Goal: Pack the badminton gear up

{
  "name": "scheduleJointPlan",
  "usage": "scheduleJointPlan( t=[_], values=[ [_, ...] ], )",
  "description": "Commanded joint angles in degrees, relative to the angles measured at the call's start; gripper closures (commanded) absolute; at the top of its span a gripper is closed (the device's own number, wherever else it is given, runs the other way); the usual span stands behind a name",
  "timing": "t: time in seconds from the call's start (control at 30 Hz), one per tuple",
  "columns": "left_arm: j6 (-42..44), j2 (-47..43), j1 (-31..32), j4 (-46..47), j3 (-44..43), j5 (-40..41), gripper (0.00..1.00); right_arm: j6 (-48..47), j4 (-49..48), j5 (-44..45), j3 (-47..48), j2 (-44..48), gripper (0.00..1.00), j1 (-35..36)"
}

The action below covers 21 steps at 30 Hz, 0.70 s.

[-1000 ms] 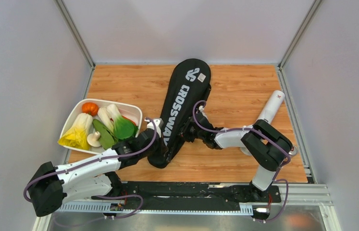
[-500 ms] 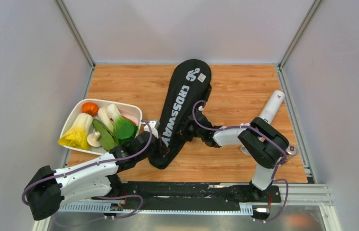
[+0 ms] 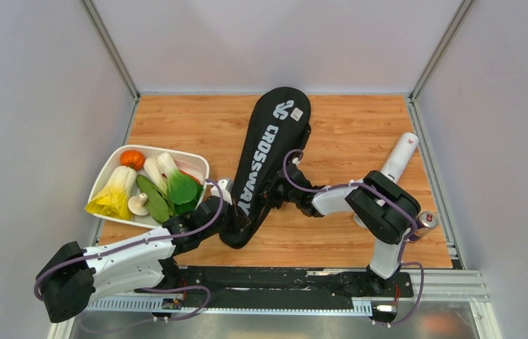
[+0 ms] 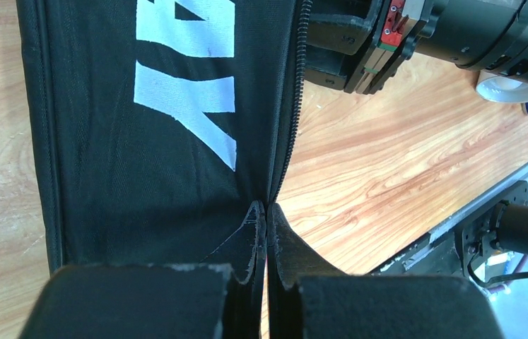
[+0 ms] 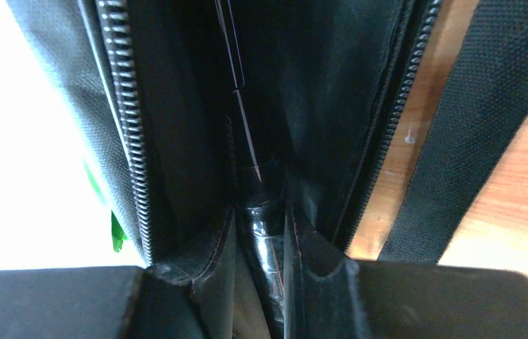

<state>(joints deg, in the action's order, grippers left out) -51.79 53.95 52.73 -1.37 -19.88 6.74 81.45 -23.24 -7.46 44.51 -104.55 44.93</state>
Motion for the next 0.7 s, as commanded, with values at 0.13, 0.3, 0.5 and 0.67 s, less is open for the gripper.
scheduleJointPlan(
  t=[0.13, 0.3, 0.5, 0.67],
  values=[
    [-1.1, 2.4, 1.8, -2.5, 0.5, -3.7, 1.00, 2.9, -2.4, 6.9, -0.6, 3.2, 0.81, -2.0],
    [-0.2, 3.6, 1.8, -4.4, -0.2, -0.9, 1.00, -9.9, 9.0, 7.1, 1.2, 7.4, 0.60, -2.1],
    [0.8, 5.6, 1.8, -6.0, -1.7, 0.4, 1.00, -16.5, 12.3, 7.4, -2.7, 13.3, 0.40, -2.4],
    [1.3, 6.4, 1.8, -4.2, -2.1, -1.2, 0.93, -21.6, 12.6, 10.0, -1.7, 15.2, 0.27, -4.6]
  ],
)
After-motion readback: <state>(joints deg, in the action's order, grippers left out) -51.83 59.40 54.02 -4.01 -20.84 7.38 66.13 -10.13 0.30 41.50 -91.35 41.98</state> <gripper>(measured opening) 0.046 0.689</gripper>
